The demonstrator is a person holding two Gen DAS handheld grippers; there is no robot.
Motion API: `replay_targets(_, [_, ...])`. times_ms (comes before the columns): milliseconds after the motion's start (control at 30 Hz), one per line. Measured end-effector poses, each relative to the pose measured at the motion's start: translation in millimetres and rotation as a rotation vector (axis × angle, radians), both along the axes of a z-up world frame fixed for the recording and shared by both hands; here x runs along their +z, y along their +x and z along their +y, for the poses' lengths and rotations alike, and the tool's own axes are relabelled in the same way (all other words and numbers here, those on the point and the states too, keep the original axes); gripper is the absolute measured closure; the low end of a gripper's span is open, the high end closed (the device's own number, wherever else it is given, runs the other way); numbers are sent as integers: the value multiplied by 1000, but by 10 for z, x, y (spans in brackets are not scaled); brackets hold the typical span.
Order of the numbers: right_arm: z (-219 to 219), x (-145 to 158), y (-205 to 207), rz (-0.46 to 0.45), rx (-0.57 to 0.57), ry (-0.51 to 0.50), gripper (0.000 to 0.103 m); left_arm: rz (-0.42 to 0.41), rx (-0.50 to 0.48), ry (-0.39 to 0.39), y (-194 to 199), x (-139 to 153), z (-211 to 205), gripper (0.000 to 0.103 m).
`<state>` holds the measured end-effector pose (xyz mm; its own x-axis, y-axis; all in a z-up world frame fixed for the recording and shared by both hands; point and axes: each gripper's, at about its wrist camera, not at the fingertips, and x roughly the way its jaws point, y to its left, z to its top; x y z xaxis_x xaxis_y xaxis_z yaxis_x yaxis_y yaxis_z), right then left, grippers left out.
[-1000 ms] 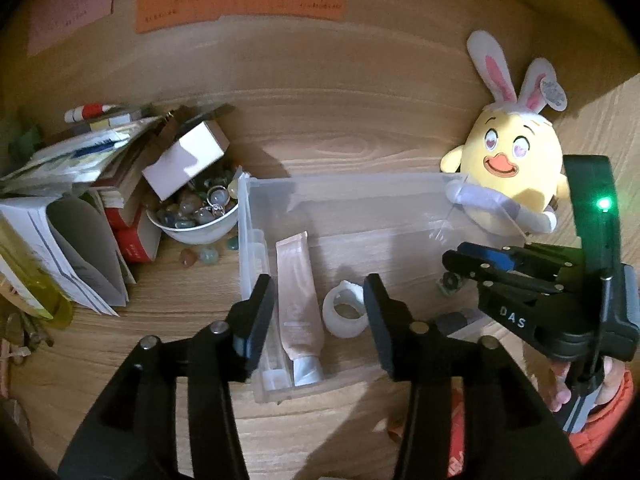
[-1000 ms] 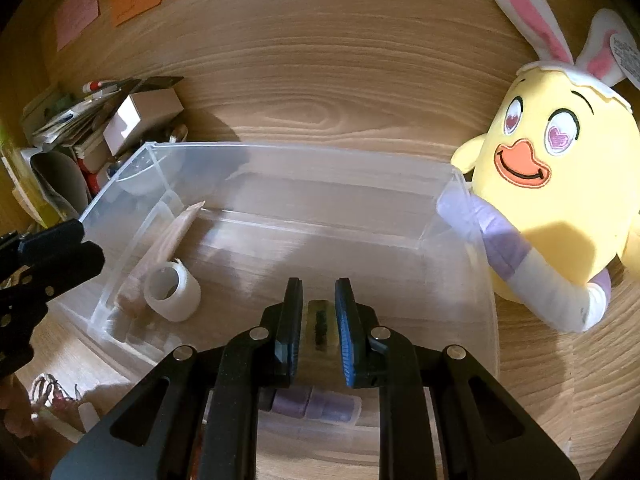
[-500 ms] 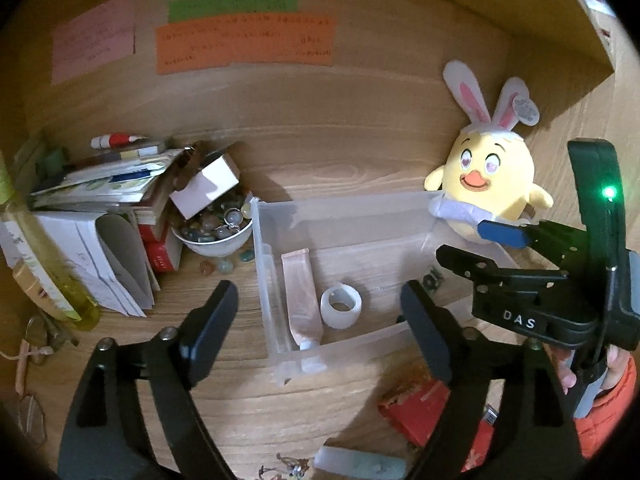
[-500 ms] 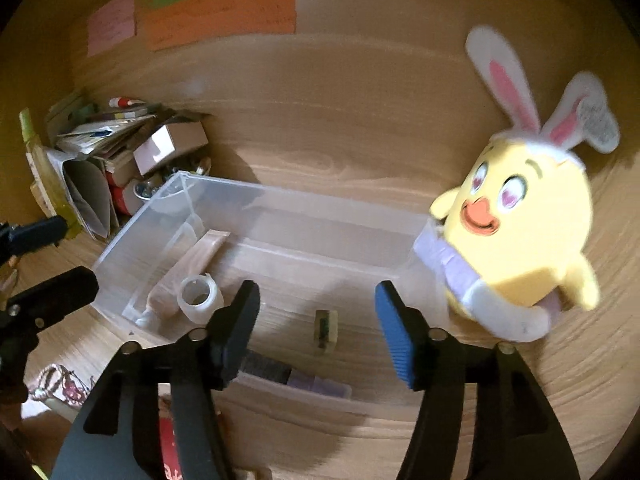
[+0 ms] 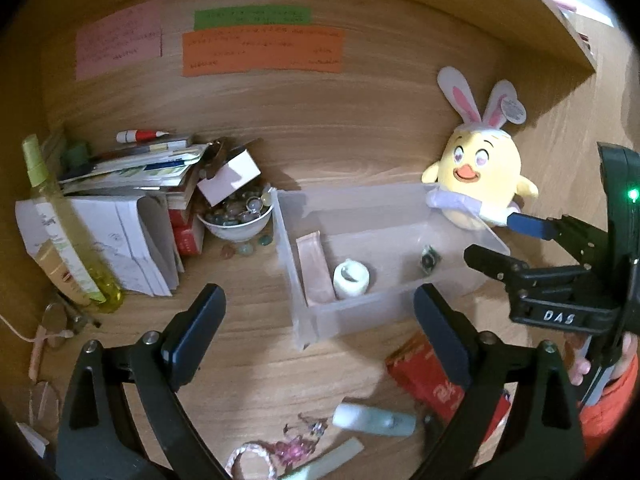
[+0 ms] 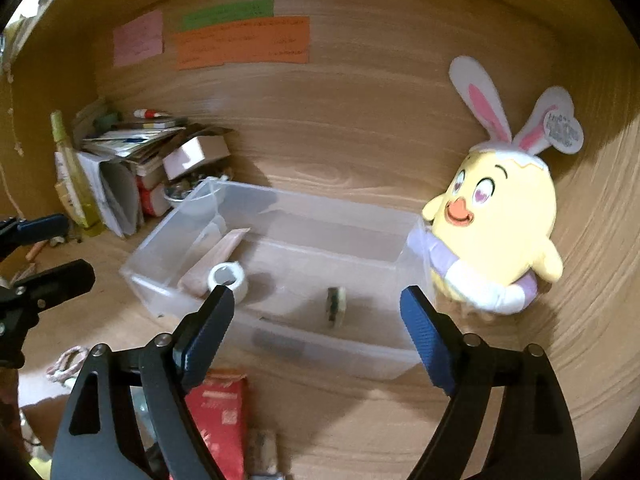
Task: Organize objects
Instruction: 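Lift both items into the clear box and open both tools to drop them, then move both tools back toward the remaining items on the desk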
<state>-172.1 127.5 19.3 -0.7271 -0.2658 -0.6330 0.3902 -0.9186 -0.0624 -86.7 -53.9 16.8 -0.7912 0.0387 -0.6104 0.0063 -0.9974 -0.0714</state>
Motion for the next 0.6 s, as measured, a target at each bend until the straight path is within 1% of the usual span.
replay_targets(233, [50,3,263,-4,21,-31,20,-15,5,-34,198,-68,-33,6])
replay_targets(400, [45,-68,457,-13,32,-22,19,-36,22,-59,303,-158,-90,6])
replay_targets(600, [9,-303,538,-84,46,-30,19,-104,54,-58,413,-373,-223,6])
